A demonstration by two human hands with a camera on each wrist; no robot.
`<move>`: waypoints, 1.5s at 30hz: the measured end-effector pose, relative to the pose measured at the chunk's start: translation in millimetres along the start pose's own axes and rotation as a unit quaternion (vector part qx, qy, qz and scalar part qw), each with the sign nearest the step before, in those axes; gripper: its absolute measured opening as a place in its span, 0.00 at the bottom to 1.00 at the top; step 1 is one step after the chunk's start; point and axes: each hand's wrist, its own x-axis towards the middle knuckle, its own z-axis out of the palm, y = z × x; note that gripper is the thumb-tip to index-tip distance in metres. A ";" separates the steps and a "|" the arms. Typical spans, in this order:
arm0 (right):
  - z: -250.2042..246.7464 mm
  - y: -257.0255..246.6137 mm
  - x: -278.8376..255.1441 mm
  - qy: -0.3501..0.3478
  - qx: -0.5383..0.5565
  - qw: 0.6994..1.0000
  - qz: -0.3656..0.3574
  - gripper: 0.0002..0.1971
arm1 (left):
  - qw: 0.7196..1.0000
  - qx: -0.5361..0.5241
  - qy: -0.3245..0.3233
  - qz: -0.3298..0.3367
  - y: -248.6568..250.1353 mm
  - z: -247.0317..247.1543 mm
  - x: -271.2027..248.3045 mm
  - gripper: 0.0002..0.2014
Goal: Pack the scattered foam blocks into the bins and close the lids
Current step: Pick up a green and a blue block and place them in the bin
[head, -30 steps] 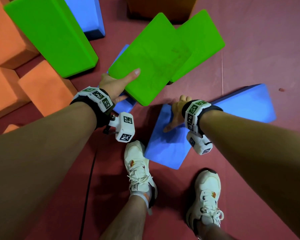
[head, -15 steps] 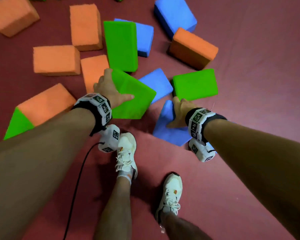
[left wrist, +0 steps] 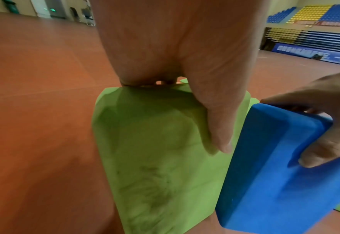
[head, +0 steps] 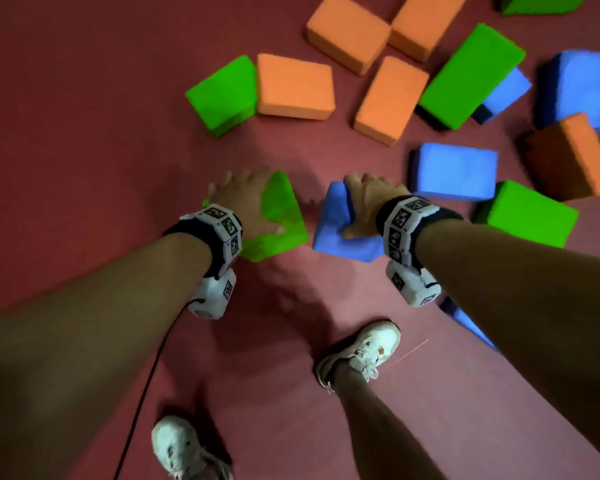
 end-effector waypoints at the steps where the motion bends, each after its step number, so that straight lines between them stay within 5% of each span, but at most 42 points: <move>1: 4.3 -40.2 -0.9 -0.006 -0.030 0.999 -0.025 0.42 | 1.000 -0.002 0.000 -0.009 -33.7 10.0 -17.9 0.55; 7: 40.8 -258.5 -18.1 -0.025 -0.132 0.984 -0.113 0.44 | 0.991 -0.098 0.016 -0.084 -208.2 54.6 -140.6 0.50; 14: 101.1 -595.5 -84.9 -0.049 -0.255 0.932 -0.252 0.43 | 0.965 -0.142 0.034 -0.218 -479.1 117.4 -358.2 0.50; 17: 124.9 -712.3 -123.7 -0.005 -0.305 0.896 -0.323 0.33 | 0.953 -0.152 0.053 -0.256 -565.9 138.5 -441.2 0.51; 20: 146.7 -807.1 -162.7 -0.034 -0.302 0.882 -0.361 0.37 | 0.936 -0.157 0.086 -0.303 -627.4 158.2 -517.7 0.49; 25: 180.0 -910.6 -210.0 -0.024 -0.318 0.853 -0.413 0.33 | 0.912 -0.179 0.128 -0.347 -695.2 194.7 -609.8 0.48; 30: 216.5 -969.7 -222.5 0.012 -0.264 0.858 -0.440 0.37 | 0.910 -0.155 0.110 -0.368 -745.3 211.2 -656.5 0.47; 35: 244.3 -1032.6 -207.5 0.020 -0.230 0.878 -0.419 0.57 | 0.908 -0.129 0.079 -0.390 -809.6 204.8 -681.6 0.45; 42: 234.6 -1114.5 -230.0 0.033 -0.196 0.848 -0.491 0.44 | 0.930 -0.074 0.048 -0.357 -892.5 180.9 -706.4 0.46; 45: 245.3 -1146.7 -253.1 0.018 -0.171 0.857 -0.486 0.44 | 0.932 -0.069 0.048 -0.352 -922.0 183.9 -733.6 0.45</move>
